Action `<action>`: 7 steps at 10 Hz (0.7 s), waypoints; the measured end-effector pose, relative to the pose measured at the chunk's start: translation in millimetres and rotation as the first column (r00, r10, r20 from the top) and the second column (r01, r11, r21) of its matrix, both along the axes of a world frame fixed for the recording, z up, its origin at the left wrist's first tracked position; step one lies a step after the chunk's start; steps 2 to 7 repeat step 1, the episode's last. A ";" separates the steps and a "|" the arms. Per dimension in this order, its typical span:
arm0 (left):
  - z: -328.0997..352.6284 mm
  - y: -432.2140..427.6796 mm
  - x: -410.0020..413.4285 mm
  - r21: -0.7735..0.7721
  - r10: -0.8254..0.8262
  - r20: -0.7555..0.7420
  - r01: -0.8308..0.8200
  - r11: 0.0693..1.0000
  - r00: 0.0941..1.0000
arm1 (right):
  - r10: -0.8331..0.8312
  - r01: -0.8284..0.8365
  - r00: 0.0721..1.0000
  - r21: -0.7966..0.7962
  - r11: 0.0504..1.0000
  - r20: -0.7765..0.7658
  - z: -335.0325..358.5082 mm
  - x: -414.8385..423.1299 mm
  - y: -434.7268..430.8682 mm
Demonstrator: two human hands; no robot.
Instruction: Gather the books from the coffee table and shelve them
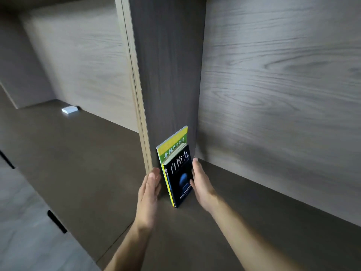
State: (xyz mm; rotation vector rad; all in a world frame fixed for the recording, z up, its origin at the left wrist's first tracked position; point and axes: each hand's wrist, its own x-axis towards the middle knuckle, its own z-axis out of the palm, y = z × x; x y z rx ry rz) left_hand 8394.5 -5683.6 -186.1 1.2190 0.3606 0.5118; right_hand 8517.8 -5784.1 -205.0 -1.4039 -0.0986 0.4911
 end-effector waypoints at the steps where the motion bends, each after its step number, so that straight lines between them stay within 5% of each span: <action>1: 14.9 -15.6 -18.4 -0.014 0.029 0.016 -0.029 0.999 0.999 | 0.027 -0.027 1.000 0.049 0.998 -0.003 10.8 -13.7 -27.1; 7: 14.9 -15.6 -18.4 -0.014 0.029 0.016 -0.029 0.999 0.999 | 0.027 -0.027 1.000 0.049 0.998 -0.003 10.8 -13.7 -27.1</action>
